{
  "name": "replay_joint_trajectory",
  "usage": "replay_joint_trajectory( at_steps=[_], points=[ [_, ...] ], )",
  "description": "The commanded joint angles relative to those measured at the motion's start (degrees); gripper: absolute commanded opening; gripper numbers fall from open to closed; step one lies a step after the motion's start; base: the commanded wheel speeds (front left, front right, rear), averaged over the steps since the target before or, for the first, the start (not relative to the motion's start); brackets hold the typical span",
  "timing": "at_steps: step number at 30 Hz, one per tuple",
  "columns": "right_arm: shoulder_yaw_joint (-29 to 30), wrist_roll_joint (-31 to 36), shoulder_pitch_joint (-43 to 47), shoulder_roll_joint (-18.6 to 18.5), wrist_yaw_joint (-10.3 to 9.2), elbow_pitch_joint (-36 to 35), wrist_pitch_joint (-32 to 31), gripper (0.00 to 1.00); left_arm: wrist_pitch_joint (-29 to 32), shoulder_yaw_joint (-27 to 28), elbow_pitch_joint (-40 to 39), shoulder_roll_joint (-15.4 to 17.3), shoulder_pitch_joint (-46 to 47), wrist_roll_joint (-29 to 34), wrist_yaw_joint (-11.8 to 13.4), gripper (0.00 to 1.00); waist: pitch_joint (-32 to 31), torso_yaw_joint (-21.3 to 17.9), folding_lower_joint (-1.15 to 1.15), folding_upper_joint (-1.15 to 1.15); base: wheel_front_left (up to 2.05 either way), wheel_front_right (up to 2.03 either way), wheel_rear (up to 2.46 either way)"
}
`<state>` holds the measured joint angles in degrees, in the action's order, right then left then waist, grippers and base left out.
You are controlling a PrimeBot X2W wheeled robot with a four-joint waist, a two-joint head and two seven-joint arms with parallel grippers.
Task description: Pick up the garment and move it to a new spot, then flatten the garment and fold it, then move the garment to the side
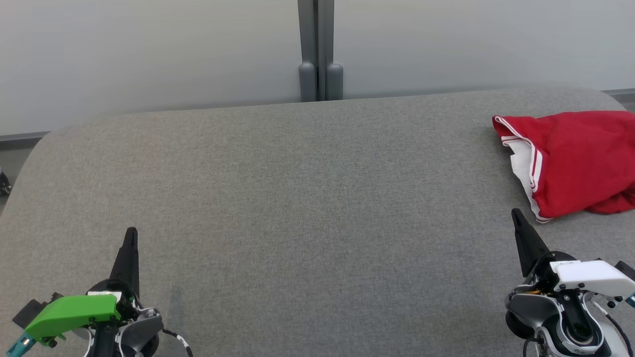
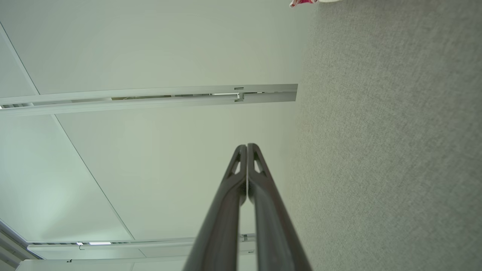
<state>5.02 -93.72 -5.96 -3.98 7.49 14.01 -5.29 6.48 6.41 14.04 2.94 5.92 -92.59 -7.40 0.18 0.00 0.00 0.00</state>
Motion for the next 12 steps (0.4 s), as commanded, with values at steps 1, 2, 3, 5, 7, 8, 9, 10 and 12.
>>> replay_joint_trajectory(
  at_steps=[1,2,3,5,7,8,9,10,12],
  points=[
    [0.2,0.2,-0.4,0.1,0.0,0.1,-0.3,0.0,0.1,0.2,0.1,0.0,0.6,0.1,-0.3,0.0,0.0,0.0,0.0,0.0,0.0,0.0,0.0],
    [0.2,0.3,-0.4,0.1,0.0,0.1,-0.3,0.0,0.1,0.2,0.0,0.0,0.7,0.1,-0.3,0.0,0.0,0.0,0.0,0.0,0.0,0.0,0.0],
    [0.2,0.3,-0.4,0.1,0.0,0.1,-0.3,0.0,0.1,0.2,0.0,0.0,0.7,0.1,-0.3,0.0,0.0,0.0,0.0,0.0,0.0,0.0,0.0],
    [0.3,0.3,-0.4,0.2,0.0,0.1,-0.3,0.0,0.1,0.2,0.1,0.0,0.7,0.1,-0.3,0.0,0.0,0.0,0.0,0.0,0.0,0.0,0.0],
    [0.3,0.4,-0.4,0.2,0.0,0.1,-0.3,0.0,0.1,0.2,0.0,0.0,0.7,0.1,-0.3,0.0,0.0,0.0,0.0,0.0,0.0,0.0,0.0],
    [0.3,0.4,-0.4,0.2,0.0,0.1,-0.3,0.0,0.1,0.2,0.0,0.0,0.7,0.1,-0.3,0.0,0.0,0.0,0.0,0.0,0.0,0.0,0.0],
    [0.3,0.4,-0.4,0.2,0.0,0.1,-0.3,0.0,0.1,0.2,0.1,0.0,0.7,0.1,-0.3,0.0,0.0,0.0,0.0,0.0,0.0,0.0,0.0],
    [0.4,0.4,-0.4,0.2,0.0,0.1,-0.4,0.0,0.1,0.2,0.0,0.0,0.7,0.1,-0.3,0.0,0.0,0.0,0.0,0.0,0.0,0.0,0.0],
    [0.4,0.5,-0.5,0.3,0.0,0.1,-0.4,0.0,0.1,0.2,0.0,0.0,0.7,0.1,-0.3,0.0,0.0,0.0,0.0,0.0,0.0,0.0,0.0]
  ],
)
